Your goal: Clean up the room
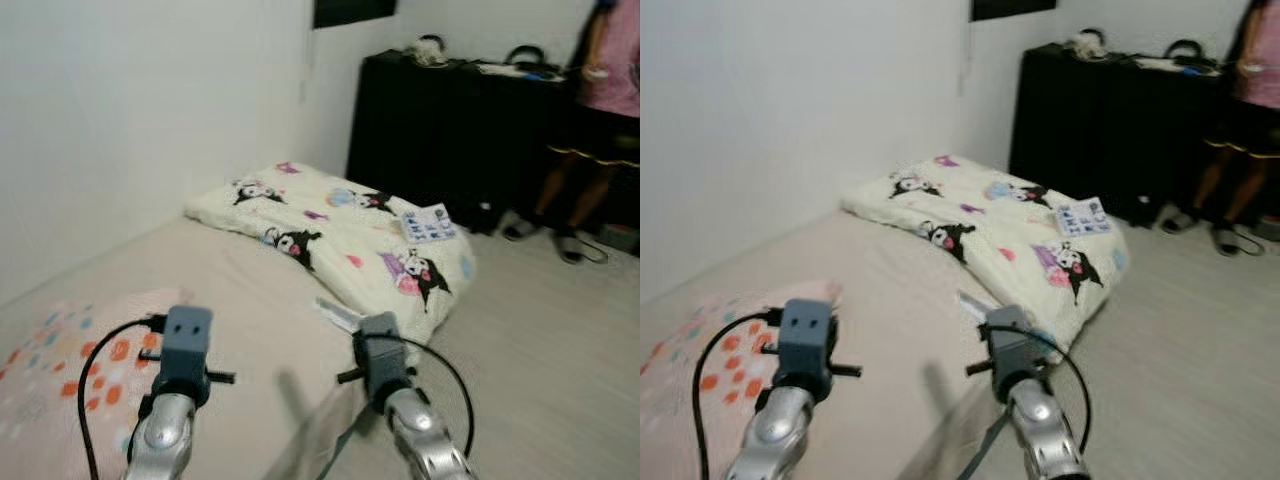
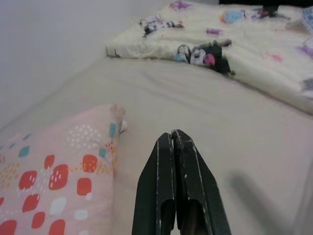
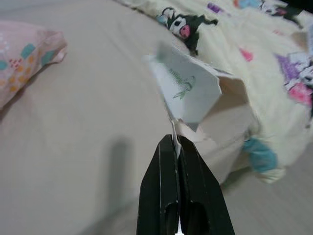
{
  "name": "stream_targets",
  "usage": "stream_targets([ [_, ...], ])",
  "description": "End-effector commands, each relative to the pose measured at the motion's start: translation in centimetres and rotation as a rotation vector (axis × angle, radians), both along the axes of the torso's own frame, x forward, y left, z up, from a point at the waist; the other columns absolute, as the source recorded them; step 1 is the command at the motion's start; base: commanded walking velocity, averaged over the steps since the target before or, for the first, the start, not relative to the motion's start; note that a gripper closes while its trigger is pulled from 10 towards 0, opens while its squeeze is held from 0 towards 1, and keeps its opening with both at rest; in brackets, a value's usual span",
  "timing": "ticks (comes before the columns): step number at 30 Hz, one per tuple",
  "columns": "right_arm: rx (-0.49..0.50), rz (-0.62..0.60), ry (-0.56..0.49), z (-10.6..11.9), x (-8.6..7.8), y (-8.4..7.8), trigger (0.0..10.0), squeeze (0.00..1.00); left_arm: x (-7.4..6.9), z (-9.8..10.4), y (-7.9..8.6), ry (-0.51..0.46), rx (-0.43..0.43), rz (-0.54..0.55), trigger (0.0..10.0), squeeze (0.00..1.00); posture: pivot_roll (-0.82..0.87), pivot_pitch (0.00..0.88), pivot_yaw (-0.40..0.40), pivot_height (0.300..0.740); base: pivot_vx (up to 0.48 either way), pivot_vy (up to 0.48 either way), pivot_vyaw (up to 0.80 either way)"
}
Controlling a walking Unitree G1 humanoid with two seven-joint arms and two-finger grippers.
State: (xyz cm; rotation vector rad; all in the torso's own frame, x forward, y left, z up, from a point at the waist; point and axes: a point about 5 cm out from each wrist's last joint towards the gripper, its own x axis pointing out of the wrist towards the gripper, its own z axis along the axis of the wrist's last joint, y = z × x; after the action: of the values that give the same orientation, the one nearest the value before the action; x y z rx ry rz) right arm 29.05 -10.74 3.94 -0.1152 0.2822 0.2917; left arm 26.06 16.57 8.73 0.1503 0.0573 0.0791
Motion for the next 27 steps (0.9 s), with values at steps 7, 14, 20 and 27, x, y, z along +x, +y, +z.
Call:
stream_targets([
  [7,-0.007,-0.003,0.004,-0.19,0.00,-0.39,10.0,0.00,-0.08,0.12,0.13,-0.007,0.012,0.003,10.0,0.00,-0.05,0.000,0.010,0.738,0.000,0.000,-0.80],
  [14,-0.008,0.000,0.005,-0.21,0.02,-0.40,10.0,0.00,-0.16,0.16,0.35,-0.010,0.014,0.010,10.0,0.00,-0.05,0.000,0.006,0.738,0.000,0.000,-0.80],
  [20,-0.008,0.002,0.008,-0.29,-0.06,-0.37,10.0,0.00,-0.21,0.23,0.49,-0.010,0.014,0.012,10.0,0.00,-0.05,0.000,0.005,0.738,0.000,0.000,-0.80],
  [27,-0.006,0.005,0.011,-0.37,-0.02,-0.25,10.0,0.00,-0.24,0.23,0.78,-0.009,0.018,0.019,10.0,0.00,-0.05,0.000,0.004,0.738,0.000,0.000,-0.80],
])
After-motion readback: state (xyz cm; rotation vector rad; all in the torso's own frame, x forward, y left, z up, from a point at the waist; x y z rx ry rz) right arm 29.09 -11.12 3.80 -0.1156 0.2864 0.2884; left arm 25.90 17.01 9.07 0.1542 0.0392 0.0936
